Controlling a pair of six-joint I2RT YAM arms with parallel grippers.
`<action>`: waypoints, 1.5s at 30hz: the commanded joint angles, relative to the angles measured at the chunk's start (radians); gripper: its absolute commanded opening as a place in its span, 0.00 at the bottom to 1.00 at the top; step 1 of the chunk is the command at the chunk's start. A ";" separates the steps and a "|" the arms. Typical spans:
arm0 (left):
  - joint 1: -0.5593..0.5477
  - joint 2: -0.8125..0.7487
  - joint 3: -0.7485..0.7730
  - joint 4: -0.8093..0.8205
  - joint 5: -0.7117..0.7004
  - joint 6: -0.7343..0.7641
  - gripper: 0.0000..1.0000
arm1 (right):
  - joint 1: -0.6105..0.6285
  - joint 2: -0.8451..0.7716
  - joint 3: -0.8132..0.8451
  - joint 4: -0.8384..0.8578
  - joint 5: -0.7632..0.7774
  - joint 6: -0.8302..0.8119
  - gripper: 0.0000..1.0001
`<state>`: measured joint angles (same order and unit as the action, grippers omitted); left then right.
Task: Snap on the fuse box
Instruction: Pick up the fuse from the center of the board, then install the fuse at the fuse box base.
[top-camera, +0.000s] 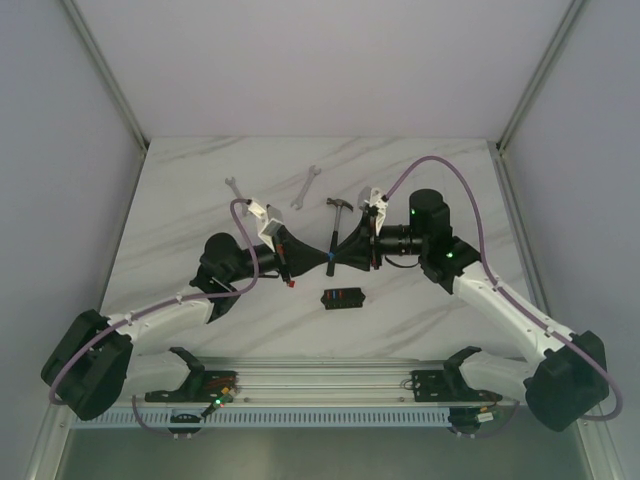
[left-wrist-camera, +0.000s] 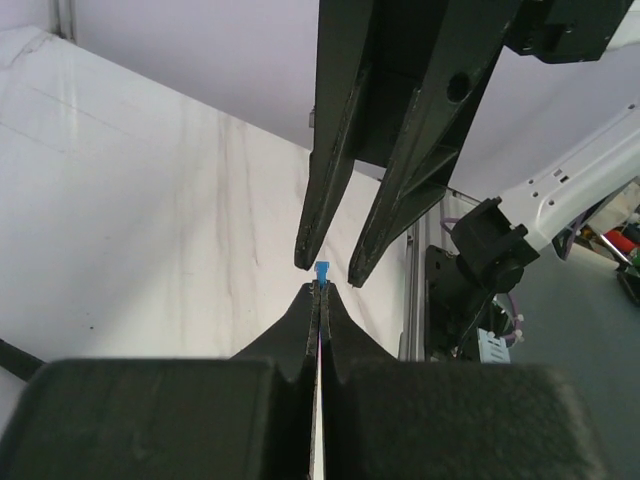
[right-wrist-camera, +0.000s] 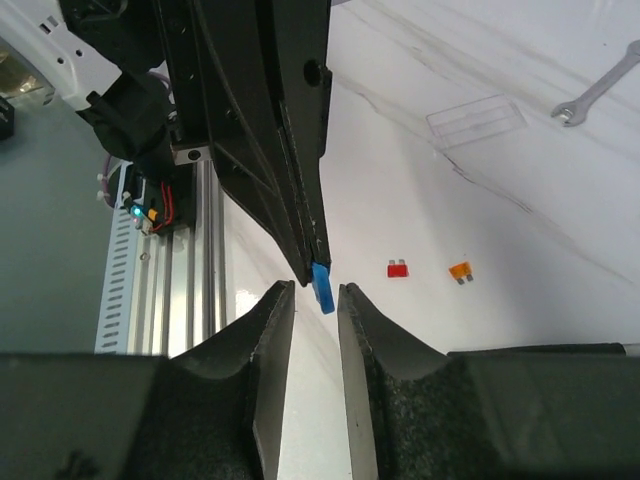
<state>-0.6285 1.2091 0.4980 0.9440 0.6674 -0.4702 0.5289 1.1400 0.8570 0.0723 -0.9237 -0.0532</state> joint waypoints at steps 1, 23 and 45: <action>0.003 -0.007 0.026 0.073 0.061 -0.010 0.00 | -0.004 0.010 0.007 0.014 -0.062 -0.024 0.30; -0.007 -0.036 0.015 -0.129 -0.173 0.011 0.25 | 0.009 -0.005 0.006 -0.043 0.068 0.066 0.00; -0.152 0.062 -0.020 -0.414 -0.526 -0.282 0.55 | 0.308 0.098 0.087 -0.566 1.085 0.587 0.00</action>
<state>-0.7643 1.2232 0.4808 0.5316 0.1757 -0.6823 0.7998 1.2026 0.9081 -0.3809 -0.0113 0.4244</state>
